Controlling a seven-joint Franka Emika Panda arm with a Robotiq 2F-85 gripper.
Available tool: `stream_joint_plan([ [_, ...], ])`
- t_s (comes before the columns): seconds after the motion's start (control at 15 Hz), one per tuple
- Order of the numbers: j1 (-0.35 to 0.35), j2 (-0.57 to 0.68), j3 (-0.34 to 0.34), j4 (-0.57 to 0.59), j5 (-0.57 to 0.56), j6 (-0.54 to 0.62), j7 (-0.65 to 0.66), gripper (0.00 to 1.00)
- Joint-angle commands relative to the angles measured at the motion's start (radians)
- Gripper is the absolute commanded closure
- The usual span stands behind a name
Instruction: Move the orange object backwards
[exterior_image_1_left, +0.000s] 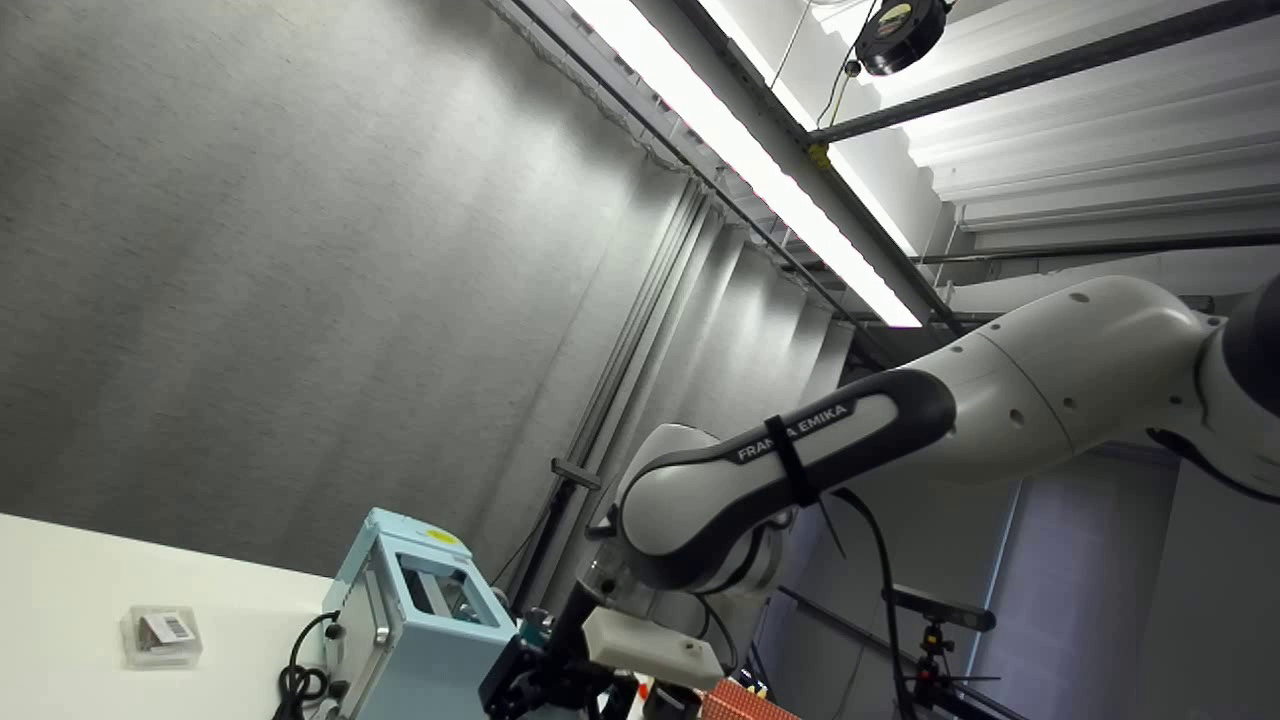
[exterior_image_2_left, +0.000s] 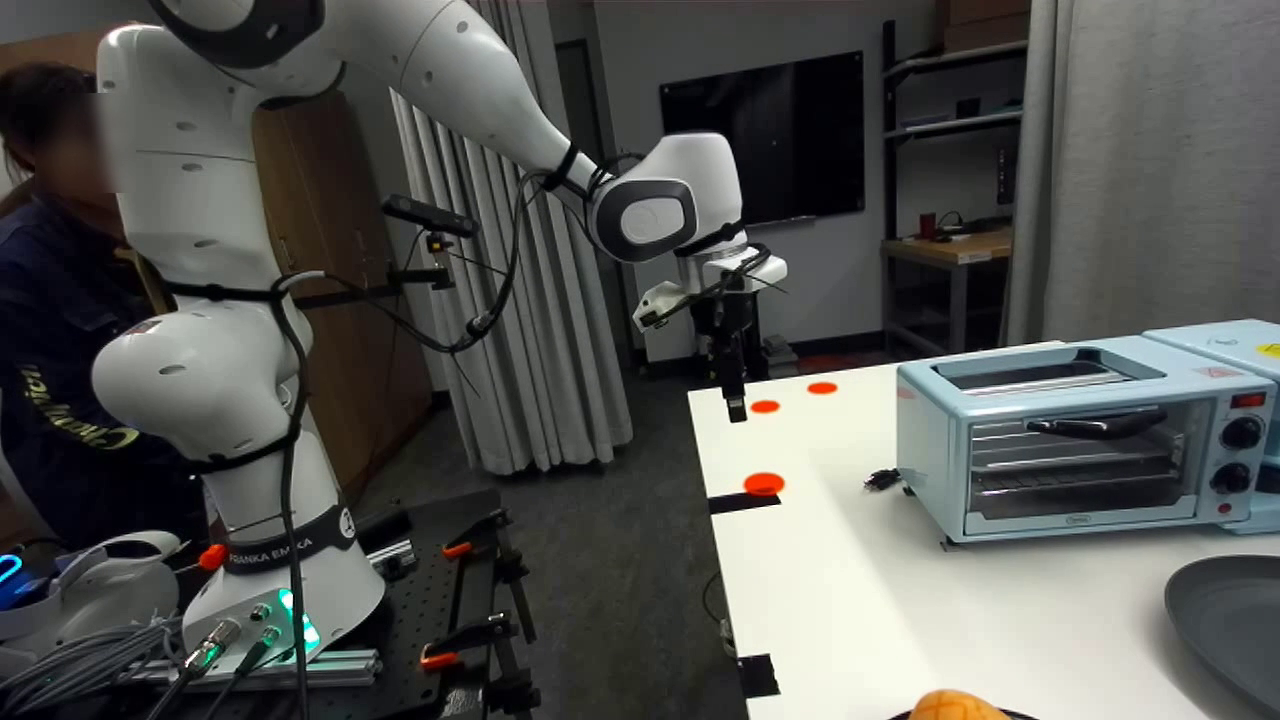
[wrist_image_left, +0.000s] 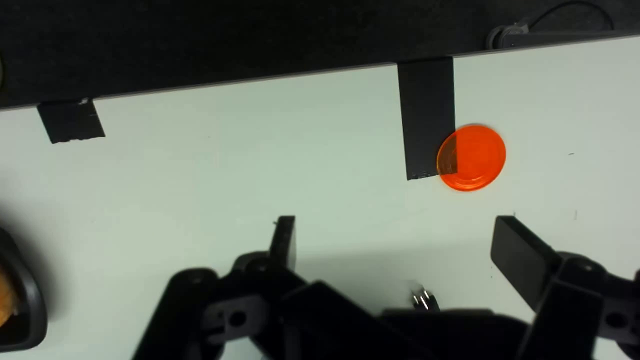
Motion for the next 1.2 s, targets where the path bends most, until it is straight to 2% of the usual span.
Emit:
stream_joint_plan([
  [0.0,0.029,0.088,-0.024,0.073,0.000,-0.027,-0.010,0.00],
  [0.87,0.053,0.216,-0.039,0.126,0.004,0.044,-0.021,0.00],
  [1.13,0.057,0.210,-0.030,0.110,0.023,0.053,-0.028,0.00],
])
